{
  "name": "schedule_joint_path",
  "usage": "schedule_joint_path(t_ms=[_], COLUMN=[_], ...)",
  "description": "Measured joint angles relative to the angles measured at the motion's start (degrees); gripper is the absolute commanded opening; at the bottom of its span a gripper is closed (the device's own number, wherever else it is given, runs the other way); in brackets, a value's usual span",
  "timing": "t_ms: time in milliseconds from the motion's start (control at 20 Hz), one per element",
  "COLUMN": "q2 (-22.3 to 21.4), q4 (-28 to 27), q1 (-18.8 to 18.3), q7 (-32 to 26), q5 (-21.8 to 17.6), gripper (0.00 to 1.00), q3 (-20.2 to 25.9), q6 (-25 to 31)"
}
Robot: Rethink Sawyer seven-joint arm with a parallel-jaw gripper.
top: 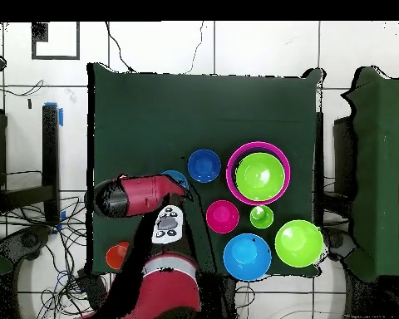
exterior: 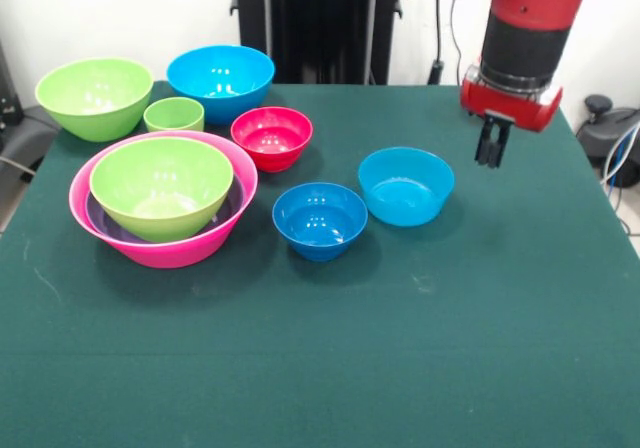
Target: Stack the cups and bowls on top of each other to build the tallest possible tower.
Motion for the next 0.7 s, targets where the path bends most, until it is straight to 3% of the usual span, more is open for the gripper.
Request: schedule_joint_path(t_ms=[250,700], q2=[-3.2,-3.59], q4=[0.35,0.51], q1=[-0.47,-1.46], q7=[0.0,0.0], q5=[0.02,0.0], gripper=[0.0,0.0], q3=[0.11,0.41], q6=[2.67,2.8])
